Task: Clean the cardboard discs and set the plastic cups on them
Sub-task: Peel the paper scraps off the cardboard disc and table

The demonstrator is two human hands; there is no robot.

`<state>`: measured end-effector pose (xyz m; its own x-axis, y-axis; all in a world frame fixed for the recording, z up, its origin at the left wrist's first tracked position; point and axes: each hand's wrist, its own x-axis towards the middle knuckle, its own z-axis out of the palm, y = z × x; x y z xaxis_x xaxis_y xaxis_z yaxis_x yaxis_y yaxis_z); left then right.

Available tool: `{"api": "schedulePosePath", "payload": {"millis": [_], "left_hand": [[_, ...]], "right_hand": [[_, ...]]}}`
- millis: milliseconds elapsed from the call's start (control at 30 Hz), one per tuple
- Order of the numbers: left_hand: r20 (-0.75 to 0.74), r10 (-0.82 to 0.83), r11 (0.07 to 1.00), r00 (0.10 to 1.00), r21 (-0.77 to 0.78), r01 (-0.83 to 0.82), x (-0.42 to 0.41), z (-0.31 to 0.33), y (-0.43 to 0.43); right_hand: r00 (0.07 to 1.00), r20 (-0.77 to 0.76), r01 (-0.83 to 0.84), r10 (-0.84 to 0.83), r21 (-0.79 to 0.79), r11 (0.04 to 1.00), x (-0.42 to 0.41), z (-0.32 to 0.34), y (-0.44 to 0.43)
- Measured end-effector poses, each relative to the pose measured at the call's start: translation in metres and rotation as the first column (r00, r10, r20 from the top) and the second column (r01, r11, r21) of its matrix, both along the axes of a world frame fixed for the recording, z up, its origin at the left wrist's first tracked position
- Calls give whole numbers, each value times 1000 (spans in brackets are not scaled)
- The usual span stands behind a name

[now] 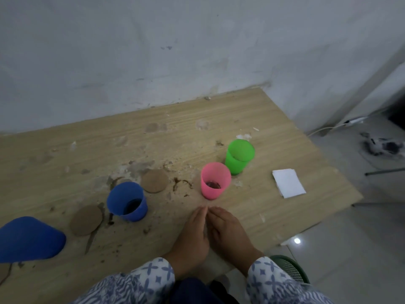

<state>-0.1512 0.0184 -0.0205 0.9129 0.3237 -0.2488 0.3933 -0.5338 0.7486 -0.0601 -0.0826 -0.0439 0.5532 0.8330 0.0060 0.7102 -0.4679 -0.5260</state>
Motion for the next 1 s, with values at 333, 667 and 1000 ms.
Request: {"api": "schedulePosePath", "payload": {"millis": [333,667,1000], "left_hand": [[61,-154,987,986,66,150,78,11,-55],[8,-157,980,988,124,155,170,7,-90],[-43,-62,964,997,257,70,227,-8,-95]], "right_hand": [[976,33,216,-216,18,976,74,20,-60],[927,-2,375,-376,-47,926,165,15,-99],[877,-22,477,-480,-73,876,194,-3,-105]]}}
